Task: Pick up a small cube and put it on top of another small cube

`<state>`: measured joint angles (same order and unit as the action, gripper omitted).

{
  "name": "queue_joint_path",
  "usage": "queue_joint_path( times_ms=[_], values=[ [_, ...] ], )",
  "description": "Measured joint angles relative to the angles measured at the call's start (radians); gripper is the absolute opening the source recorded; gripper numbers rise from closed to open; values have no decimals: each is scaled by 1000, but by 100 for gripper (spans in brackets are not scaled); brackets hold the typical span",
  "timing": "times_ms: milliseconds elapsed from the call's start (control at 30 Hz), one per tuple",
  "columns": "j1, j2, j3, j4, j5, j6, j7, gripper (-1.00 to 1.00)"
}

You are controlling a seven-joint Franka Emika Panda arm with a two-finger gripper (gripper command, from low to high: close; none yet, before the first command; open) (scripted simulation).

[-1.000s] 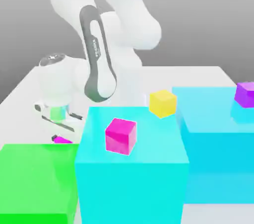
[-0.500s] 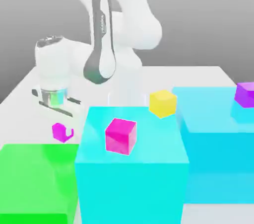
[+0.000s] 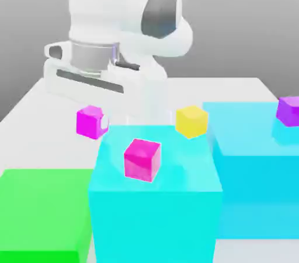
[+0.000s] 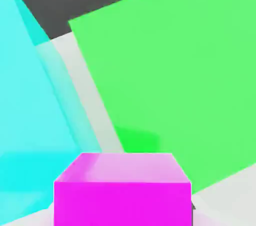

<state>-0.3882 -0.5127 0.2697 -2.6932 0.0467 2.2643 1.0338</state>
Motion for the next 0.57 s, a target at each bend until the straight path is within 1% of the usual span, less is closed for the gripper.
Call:
queue_joint_path(
  times_ms=[200, 267, 333, 433, 467, 567],
  values=[
    [130, -170, 127, 95, 119, -266, 184, -100],
    [163, -199, 141, 91, 180, -312, 231, -100],
    [178, -190, 148, 52, 232, -289, 253, -100],
    [183, -148, 178, -23, 268, -178, 256, -100],
    [184, -136, 187, -43, 276, -147, 255, 100],
    [184, -136, 187, -43, 276, -147, 255, 100]
  ],
)
